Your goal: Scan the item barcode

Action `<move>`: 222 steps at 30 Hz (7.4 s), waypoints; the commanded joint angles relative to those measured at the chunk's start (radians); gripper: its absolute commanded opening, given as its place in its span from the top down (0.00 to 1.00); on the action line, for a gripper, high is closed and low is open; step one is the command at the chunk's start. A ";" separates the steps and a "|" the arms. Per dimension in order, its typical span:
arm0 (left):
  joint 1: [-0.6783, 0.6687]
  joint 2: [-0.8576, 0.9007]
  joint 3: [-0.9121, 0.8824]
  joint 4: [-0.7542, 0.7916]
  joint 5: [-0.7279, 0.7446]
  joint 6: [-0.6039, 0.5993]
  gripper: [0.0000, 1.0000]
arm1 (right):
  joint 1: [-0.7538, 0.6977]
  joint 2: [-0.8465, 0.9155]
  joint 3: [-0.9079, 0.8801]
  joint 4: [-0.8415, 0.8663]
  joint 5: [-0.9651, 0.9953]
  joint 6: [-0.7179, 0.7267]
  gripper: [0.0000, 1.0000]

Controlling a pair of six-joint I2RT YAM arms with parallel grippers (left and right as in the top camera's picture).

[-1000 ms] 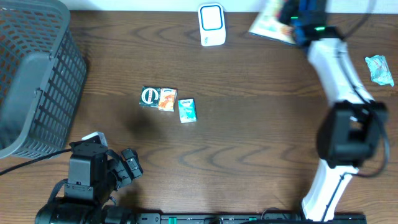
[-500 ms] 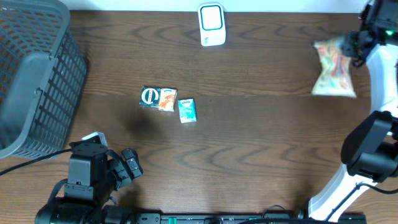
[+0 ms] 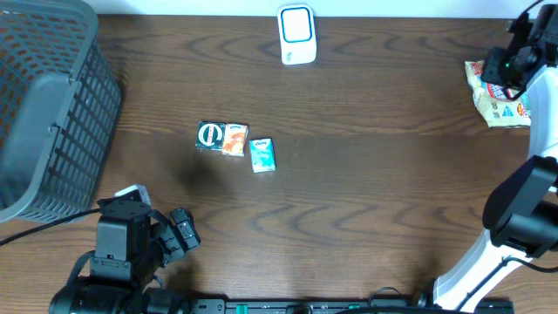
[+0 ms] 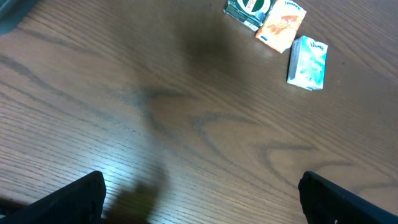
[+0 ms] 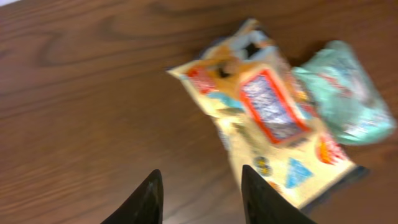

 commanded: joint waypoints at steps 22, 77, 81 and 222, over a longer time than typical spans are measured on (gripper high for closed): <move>0.002 -0.004 -0.001 -0.003 -0.009 0.002 0.03 | 0.404 0.072 -0.021 -0.267 -0.663 0.033 0.19; 0.002 -0.004 -0.001 -0.003 -0.009 0.002 0.02 | 0.941 0.084 -0.180 -0.019 -0.157 0.467 0.86; 0.002 -0.004 -0.001 -0.003 -0.009 0.002 0.02 | 0.948 0.089 -0.184 -0.005 -0.184 0.467 0.85; 0.002 -0.004 -0.001 -0.003 -0.009 0.002 0.02 | 0.686 0.047 -0.462 0.092 -0.343 0.216 0.87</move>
